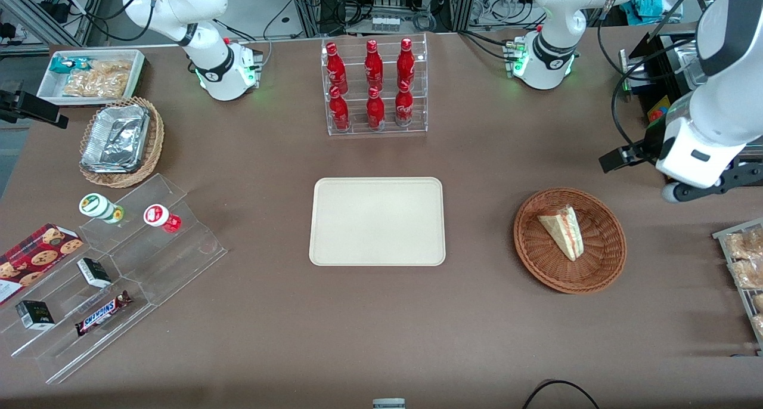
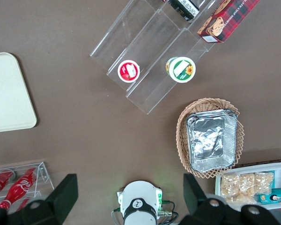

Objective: Place sandwich from basket to tray
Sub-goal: 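Move the left gripper over the wrapped sandwich in the wicker basket, then lower the left gripper and close it on the sandwich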

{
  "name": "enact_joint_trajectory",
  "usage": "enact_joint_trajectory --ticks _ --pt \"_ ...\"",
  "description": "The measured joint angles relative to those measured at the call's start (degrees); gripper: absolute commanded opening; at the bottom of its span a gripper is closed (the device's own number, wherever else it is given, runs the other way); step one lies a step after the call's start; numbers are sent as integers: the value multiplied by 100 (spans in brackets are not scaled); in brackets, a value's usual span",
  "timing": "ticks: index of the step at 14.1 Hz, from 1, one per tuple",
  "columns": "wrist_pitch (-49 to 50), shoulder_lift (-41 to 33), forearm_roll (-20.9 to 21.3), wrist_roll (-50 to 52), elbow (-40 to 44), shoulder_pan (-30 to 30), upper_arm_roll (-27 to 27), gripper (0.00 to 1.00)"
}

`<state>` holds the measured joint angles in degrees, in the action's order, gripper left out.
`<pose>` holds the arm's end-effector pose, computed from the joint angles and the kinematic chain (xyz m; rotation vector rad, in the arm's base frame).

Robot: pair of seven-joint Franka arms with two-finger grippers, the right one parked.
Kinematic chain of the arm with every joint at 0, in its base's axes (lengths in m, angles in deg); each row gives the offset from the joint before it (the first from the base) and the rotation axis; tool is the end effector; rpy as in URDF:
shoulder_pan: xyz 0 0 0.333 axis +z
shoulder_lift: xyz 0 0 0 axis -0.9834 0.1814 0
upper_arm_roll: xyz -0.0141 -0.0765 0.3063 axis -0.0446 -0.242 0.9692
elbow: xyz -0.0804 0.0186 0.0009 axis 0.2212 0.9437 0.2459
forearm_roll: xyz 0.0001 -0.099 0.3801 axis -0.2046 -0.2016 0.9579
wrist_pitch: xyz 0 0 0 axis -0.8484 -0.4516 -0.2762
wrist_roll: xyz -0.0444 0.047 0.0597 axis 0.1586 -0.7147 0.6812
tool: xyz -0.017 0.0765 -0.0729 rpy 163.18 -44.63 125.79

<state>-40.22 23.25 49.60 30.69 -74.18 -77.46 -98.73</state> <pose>0.5755 -0.0798 0.5750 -3.0229 -0.4158 0.3031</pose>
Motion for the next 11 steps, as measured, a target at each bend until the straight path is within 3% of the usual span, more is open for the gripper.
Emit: enact_joint_trajectory --ticks 4,11 --pt "-391 555 16 0 -67 8 39 100" --pt "-2491 1287 17 715 -1244 8 57 100"
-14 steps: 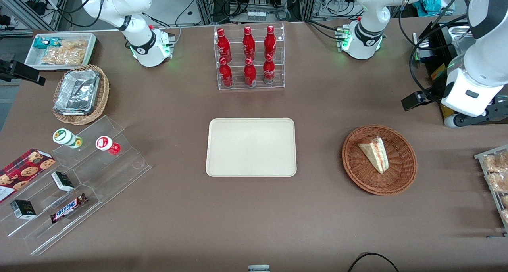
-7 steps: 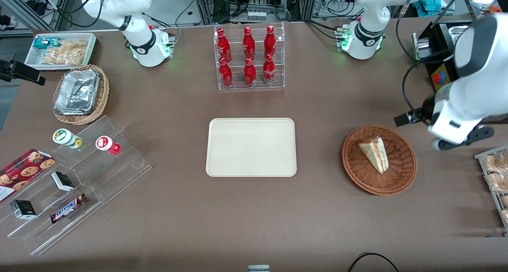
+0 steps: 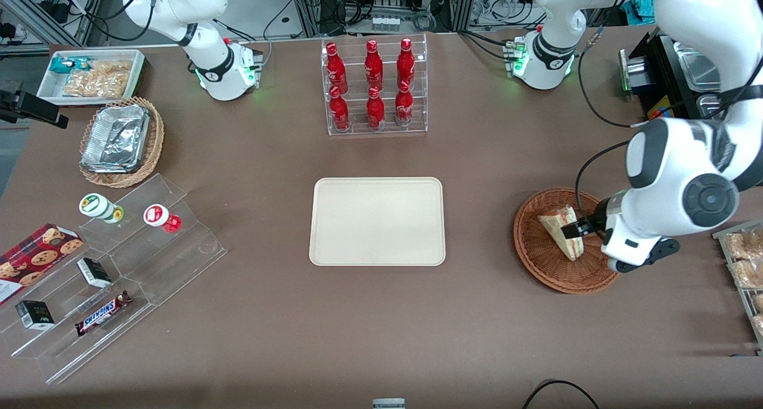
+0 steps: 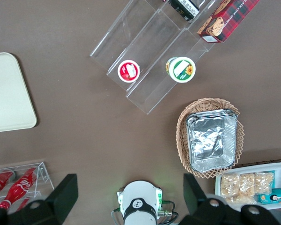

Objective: Place sandwich from basket to tray
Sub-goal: 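Lower the left gripper and close it on the sandwich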

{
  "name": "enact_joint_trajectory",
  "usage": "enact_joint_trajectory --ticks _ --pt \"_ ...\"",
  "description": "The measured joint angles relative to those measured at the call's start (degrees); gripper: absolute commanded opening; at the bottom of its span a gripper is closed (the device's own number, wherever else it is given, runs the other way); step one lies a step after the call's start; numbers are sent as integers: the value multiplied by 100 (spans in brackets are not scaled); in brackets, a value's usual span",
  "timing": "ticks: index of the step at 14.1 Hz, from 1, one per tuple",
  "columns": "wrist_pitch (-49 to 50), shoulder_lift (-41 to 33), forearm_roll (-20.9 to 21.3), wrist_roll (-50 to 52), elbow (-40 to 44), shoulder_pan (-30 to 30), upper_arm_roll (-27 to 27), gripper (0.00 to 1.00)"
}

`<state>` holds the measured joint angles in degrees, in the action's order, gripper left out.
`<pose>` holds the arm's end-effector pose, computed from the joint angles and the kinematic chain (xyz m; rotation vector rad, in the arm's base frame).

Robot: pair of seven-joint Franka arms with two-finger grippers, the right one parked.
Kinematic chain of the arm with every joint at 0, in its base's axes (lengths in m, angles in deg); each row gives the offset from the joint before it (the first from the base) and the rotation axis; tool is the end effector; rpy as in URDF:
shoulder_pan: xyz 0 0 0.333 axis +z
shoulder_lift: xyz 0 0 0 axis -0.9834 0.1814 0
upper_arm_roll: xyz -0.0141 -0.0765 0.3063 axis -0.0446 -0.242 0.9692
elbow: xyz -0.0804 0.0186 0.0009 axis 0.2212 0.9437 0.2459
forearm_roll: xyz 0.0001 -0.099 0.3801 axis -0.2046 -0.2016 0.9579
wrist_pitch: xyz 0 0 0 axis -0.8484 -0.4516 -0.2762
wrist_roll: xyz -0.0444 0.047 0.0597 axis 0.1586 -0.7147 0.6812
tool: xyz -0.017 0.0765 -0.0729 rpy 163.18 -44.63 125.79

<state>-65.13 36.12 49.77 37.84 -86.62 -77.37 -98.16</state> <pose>0.6292 -0.0808 0.3681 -3.0151 -0.6047 0.3243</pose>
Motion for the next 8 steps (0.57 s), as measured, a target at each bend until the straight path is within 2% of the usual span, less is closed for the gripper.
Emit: enact_joint_trajectory --ticks 8 --pt "-1230 343 0 216 -1025 8 117 100"
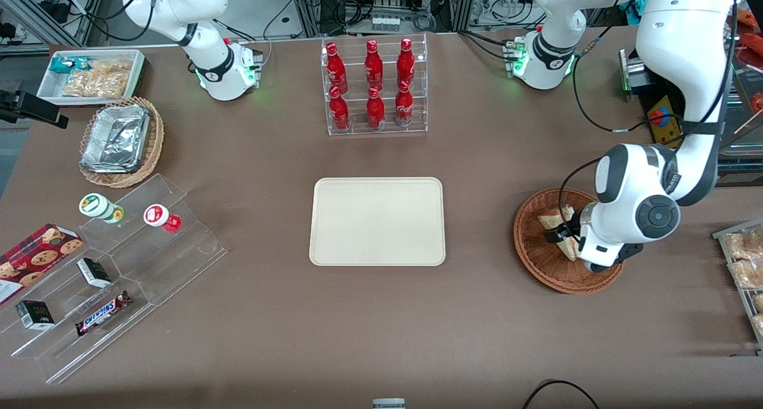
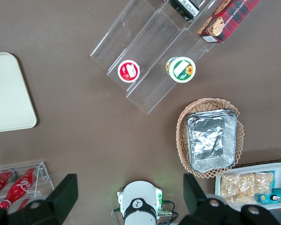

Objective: Place sandwich from basket to tray
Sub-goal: 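Lower the left gripper and close it on the sandwich, then lift the sandwich and carry it over the cream tray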

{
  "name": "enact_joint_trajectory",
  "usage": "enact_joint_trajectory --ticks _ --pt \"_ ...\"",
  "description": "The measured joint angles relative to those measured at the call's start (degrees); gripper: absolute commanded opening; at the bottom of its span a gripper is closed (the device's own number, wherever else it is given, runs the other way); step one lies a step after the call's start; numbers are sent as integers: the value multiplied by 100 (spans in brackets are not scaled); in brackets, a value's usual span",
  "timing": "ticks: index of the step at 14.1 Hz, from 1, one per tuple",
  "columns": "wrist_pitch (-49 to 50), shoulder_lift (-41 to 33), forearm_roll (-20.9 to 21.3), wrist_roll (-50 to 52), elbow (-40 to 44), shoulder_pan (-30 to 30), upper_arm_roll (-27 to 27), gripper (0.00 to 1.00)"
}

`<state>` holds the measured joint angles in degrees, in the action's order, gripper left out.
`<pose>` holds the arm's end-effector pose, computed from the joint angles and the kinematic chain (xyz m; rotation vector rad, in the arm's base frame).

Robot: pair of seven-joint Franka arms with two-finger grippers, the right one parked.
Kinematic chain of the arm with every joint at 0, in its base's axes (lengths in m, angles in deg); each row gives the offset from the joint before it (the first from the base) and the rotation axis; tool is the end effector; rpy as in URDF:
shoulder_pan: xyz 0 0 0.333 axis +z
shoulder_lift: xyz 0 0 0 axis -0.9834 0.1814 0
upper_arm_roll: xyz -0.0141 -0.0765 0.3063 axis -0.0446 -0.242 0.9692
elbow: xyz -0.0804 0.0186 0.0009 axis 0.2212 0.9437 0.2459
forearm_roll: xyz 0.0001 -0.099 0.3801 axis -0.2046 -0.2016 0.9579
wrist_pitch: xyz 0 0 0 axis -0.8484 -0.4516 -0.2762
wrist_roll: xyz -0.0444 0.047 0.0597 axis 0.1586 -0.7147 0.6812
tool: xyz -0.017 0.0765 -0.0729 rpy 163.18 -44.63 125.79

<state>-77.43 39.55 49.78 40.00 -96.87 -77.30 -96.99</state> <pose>0.6070 -0.0712 0.2680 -2.9910 -0.6797 0.3620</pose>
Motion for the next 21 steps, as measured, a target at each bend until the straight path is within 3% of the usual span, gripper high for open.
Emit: enact_joint_trajectory --ticks 8,10,13,14,21 --pt "-400 45 0 15 -368 7 214 98" --pt "-611 107 -2 205 -435 5 214 81" --pt "-789 229 -2 439 -446 -18 207 33" --pt "-806 250 -2 458 -446 -23 204 22" --pt "-659 79 2 392 -166 -37 140 21"
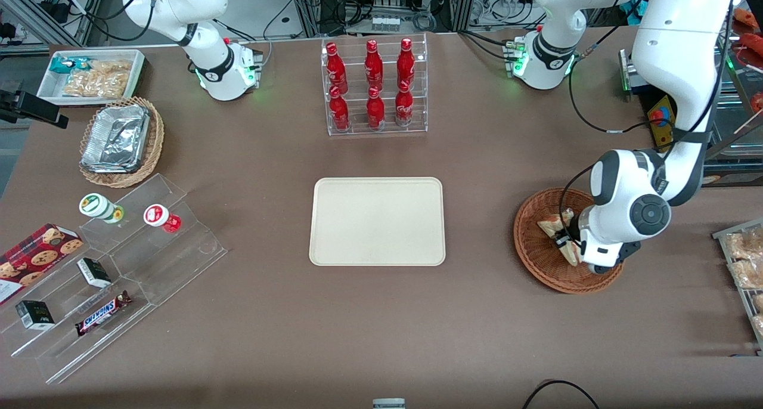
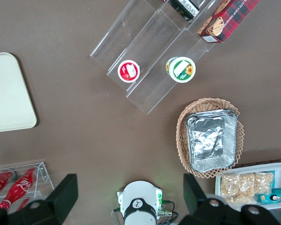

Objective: Place sandwich from basket to tray
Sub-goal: 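Lift the sandwich and carry it over the cream tray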

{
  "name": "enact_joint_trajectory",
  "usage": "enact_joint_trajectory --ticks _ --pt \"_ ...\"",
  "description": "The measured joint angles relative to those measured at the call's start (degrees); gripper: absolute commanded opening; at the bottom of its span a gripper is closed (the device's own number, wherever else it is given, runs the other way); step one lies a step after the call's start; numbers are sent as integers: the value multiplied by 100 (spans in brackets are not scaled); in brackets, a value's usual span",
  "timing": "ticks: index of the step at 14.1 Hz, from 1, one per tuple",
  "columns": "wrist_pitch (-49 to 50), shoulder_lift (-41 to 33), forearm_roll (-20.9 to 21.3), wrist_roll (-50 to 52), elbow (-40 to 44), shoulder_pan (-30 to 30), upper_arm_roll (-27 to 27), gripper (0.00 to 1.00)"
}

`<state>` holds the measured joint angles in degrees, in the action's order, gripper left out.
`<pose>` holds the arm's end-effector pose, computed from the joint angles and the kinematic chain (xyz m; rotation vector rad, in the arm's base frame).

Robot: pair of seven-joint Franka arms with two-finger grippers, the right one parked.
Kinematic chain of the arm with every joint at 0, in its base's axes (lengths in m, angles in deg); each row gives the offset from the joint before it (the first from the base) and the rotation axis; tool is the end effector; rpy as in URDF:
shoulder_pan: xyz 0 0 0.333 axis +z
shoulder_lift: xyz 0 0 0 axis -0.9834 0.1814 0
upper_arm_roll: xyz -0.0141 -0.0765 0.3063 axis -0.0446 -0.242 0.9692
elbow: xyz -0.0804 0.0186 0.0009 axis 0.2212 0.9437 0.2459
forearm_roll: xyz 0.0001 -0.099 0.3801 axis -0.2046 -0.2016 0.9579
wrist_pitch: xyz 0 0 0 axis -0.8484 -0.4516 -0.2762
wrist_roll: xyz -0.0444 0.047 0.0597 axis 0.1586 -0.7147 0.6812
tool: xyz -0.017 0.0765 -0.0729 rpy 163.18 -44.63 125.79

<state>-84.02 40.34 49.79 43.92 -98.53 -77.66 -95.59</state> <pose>0.6117 -0.0624 0.2544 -2.9835 -0.8134 0.2564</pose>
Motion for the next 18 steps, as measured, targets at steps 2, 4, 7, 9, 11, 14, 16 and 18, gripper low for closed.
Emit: enact_joint_trajectory --ticks 2,4,7,9,11,14,16,18 --pt "310 -158 2 -65 344 -78 -249 21" --pt "668 -242 4 -74 677 -436 -495 21" --pt "1274 -219 1 131 1186 -1439 -578 22" --pt "1479 -86 -5 314 1500 -1999 -588 22" --pt "1490 202 -8 585 1739 -2480 -591 22" --pt "1479 808 -8 1020 2342 -3045 -586 24" --pt "1464 1137 -8 1078 2697 -3230 -584 24" --pt "1298 1409 -8 1079 2888 -3342 -583 25"
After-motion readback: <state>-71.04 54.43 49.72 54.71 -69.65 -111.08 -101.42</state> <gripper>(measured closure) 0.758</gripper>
